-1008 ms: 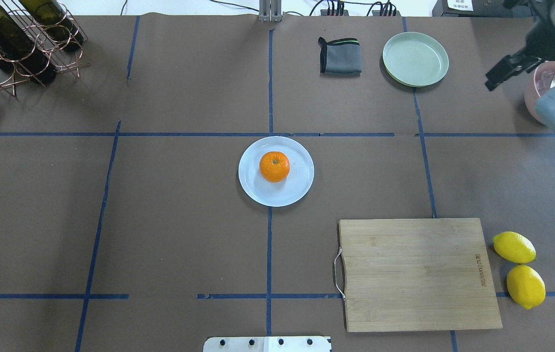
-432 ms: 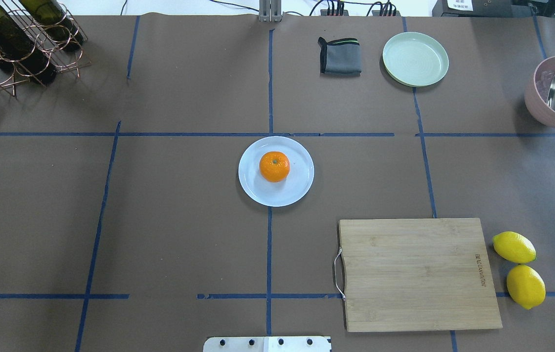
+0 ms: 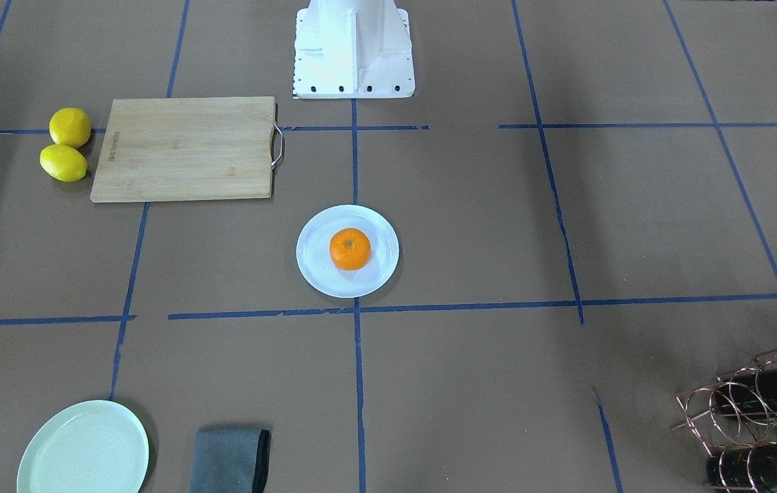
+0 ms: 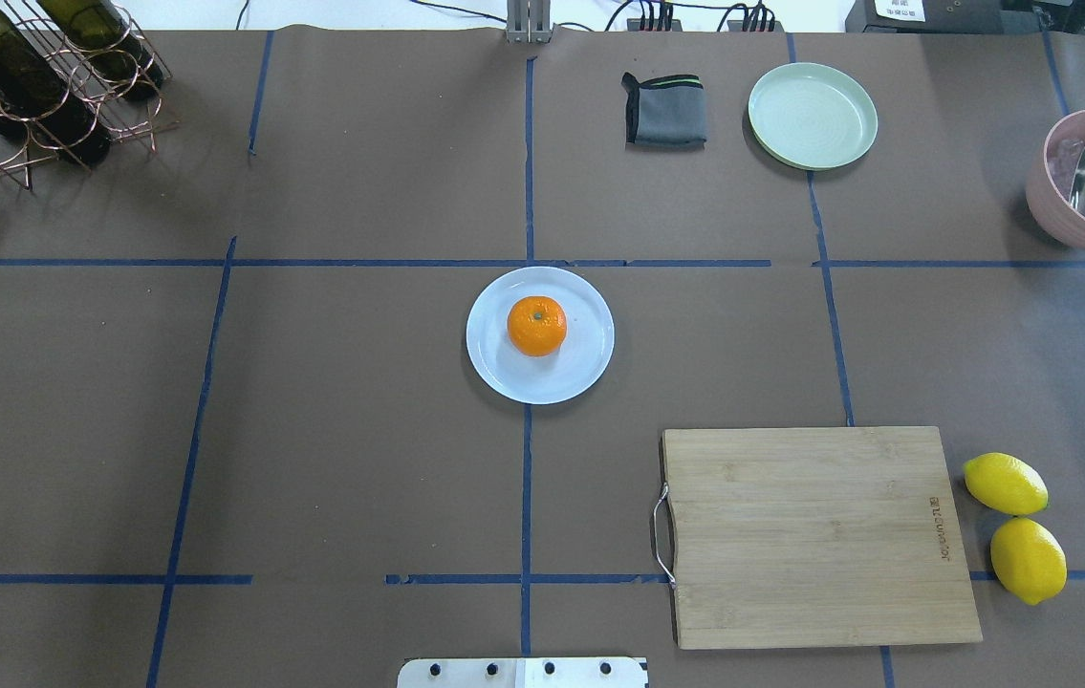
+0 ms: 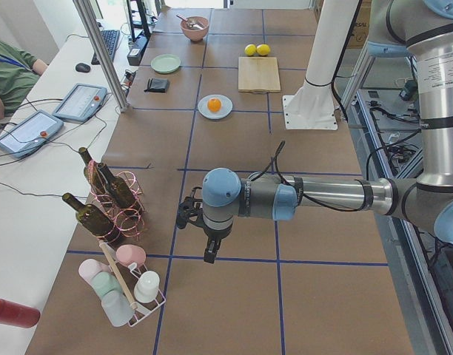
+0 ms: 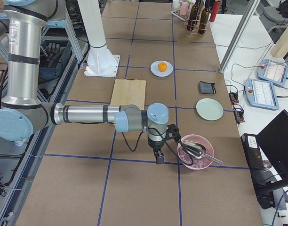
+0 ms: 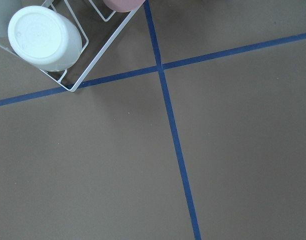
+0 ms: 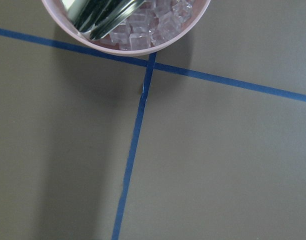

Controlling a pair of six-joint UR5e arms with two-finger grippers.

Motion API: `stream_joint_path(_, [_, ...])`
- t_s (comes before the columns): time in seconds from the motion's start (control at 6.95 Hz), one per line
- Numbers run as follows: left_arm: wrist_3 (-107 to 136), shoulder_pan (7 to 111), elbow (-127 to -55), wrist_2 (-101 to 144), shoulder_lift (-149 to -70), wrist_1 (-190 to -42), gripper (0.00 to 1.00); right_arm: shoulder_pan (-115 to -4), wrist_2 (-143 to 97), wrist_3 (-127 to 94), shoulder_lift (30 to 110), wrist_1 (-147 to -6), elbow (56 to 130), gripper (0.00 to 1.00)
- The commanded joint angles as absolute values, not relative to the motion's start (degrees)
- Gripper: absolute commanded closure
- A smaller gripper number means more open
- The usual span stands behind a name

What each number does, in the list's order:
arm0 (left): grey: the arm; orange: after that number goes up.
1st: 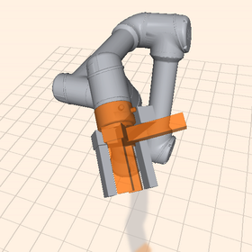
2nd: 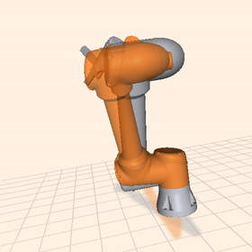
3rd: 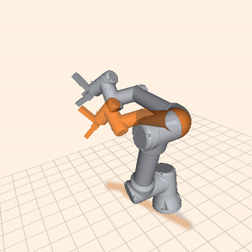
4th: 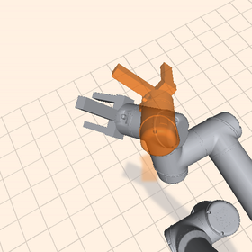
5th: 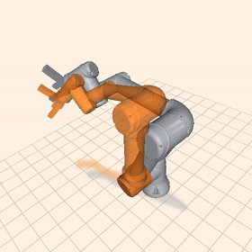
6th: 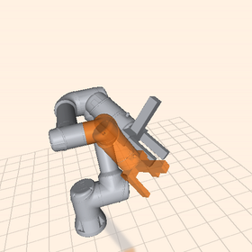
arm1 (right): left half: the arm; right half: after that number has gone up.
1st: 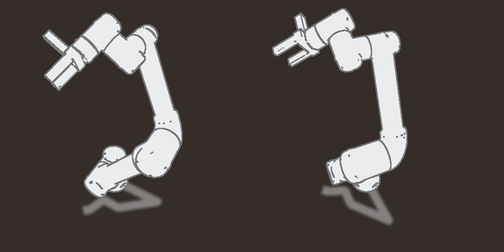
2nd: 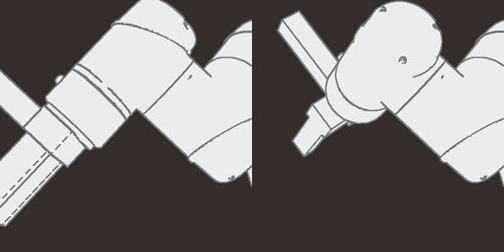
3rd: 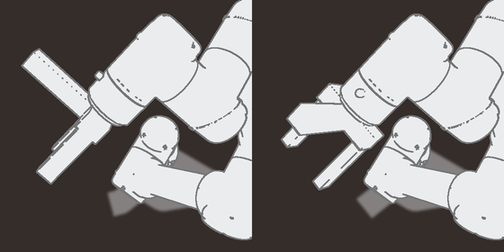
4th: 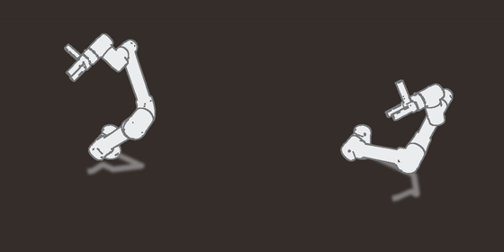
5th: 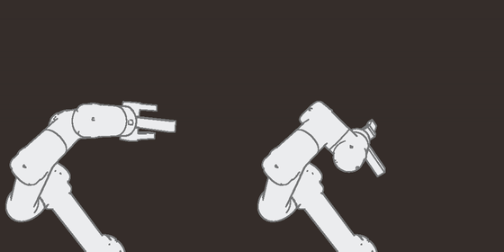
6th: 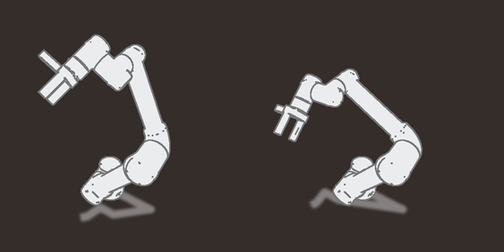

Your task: Pick orange to plate

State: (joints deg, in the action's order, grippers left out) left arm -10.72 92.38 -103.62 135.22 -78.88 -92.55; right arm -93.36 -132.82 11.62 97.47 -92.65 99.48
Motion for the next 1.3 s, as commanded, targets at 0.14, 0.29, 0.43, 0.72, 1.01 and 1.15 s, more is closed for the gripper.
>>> stream_joint_path(0.14, [-11.16,92.46,-103.88,135.18,-78.58,-92.72,0.0,-96.68,-134.03,12.92,96.77,-97.65,99.41,0.0])
stream_joint_path(0.29, [-11.25,92.46,-103.89,135.18,-78.57,-92.72,0.0,-96.59,-134.03,13.01,96.85,-97.47,99.23,0.0])
stream_joint_path(0.43, [-11.25,92.55,-104.06,135.18,-78.49,-92.72,0.0,-96.59,-134.03,13.01,96.86,-97.47,99.14,0.0])
stream_joint_path(0.72, [-11.86,92.46,-103.89,135.35,-78.22,-93.08,0.0,-96.33,-134.03,13.01,96.86,-97.38,99.05,0.0])
stream_joint_path(1.01, [-11.87,92.46,-104.23,135.35,-78.22,-93.16,0.0,-96.24,-134.03,12.92,96.86,-97.38,99.05,0.0])
stream_joint_path(1.15, [-11.87,92.46,-104.33,135.44,-78.31,-93.25,0.0,-96.15,-134.03,12.92,96.86,-97.38,99.05,0.0])
